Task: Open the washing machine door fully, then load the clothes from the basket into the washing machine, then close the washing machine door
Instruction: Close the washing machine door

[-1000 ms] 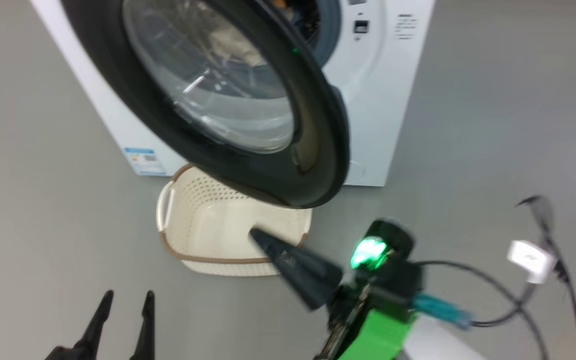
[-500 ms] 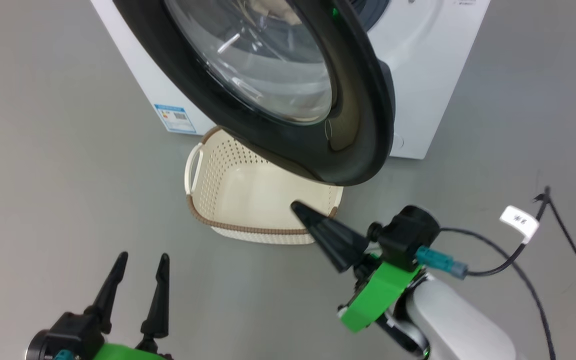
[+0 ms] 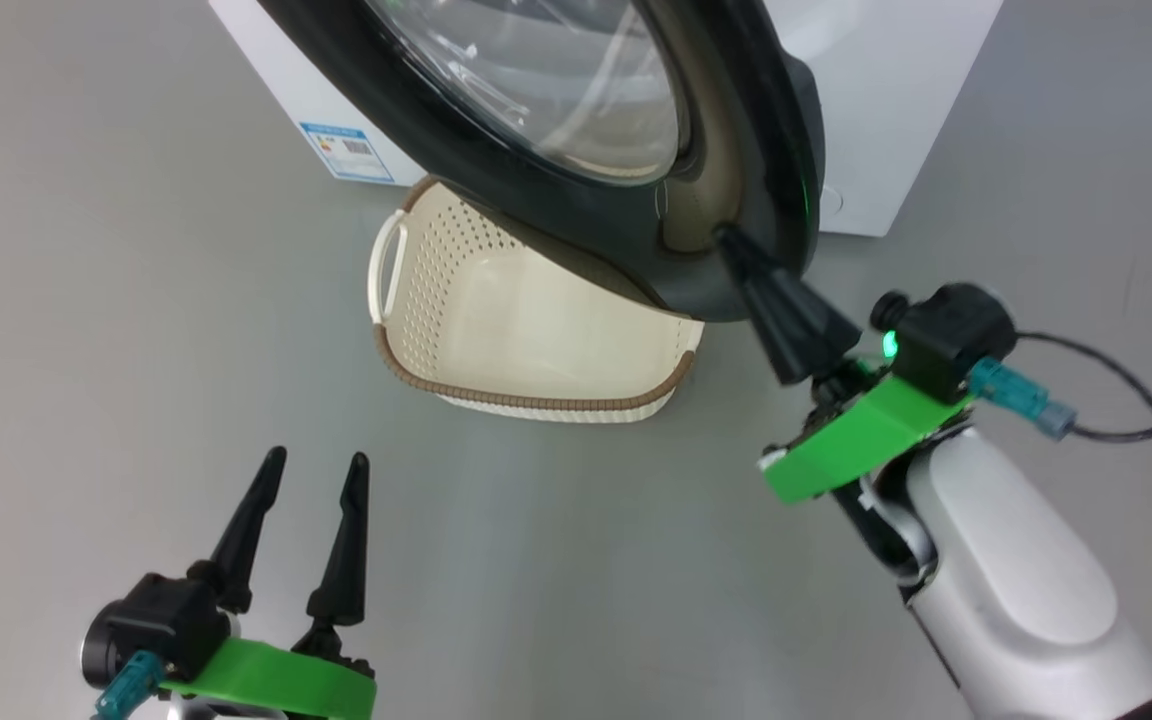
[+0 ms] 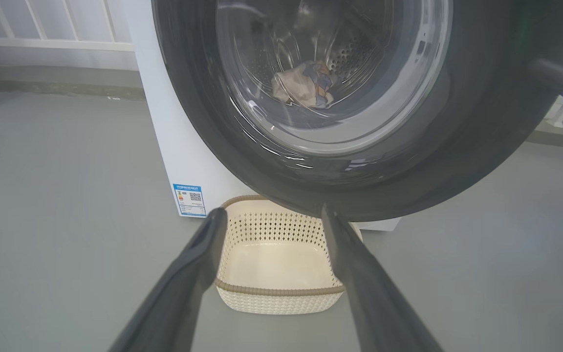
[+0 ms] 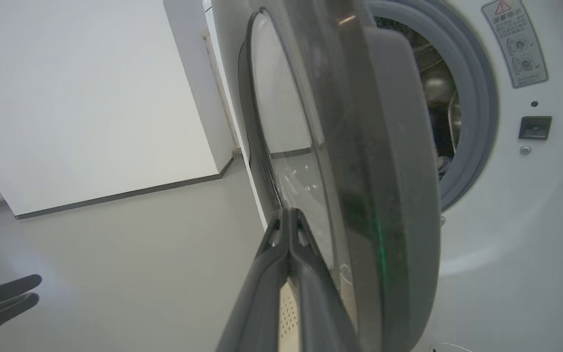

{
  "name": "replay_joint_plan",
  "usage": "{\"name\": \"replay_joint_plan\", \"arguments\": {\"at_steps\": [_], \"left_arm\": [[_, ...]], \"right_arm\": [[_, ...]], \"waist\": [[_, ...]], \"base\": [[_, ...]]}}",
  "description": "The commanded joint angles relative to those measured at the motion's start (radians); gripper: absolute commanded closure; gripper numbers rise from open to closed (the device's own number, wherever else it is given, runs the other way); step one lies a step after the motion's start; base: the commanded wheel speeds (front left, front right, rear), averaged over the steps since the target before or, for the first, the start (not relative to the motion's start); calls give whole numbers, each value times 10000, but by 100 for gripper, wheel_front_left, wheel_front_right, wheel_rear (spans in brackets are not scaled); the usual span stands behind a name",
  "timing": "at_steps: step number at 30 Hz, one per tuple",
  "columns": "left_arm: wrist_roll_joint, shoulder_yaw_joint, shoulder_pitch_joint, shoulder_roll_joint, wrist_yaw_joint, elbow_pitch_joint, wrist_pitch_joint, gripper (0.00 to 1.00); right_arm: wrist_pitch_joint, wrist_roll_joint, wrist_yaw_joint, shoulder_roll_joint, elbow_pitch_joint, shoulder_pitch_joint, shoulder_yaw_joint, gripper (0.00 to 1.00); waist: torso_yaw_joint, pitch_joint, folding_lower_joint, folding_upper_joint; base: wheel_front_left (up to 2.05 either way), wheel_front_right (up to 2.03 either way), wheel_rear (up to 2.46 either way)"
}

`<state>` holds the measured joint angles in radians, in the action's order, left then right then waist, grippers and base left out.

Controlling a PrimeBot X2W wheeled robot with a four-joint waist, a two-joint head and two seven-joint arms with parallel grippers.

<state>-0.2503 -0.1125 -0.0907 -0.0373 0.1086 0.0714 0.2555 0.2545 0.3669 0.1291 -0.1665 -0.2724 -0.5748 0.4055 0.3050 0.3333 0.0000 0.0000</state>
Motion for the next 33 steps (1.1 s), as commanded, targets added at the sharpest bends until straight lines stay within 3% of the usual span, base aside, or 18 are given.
{"name": "replay_joint_plan", "arguments": {"at_steps": [1,11,33], "left_arm": [[-44,305,-283,-130,-68,-223,63,0],[-211,126,-800,-130,-26,-211,63,0],[-614,-342,-2213,-129,-44,-662,63,0]], "right_arm": [[71,-108,16,220,210,-186,49,100],[71,-272,16,230,-159,-1671,-1211,100],[72,-511,16,135,-1959,-5317,-1803,100]], "waist": [[31,209,0,0],[16,1183,0,0],[231,3110,0,0]], "base": [[0,0,0],[0,0,0],[0,0,0]]}}
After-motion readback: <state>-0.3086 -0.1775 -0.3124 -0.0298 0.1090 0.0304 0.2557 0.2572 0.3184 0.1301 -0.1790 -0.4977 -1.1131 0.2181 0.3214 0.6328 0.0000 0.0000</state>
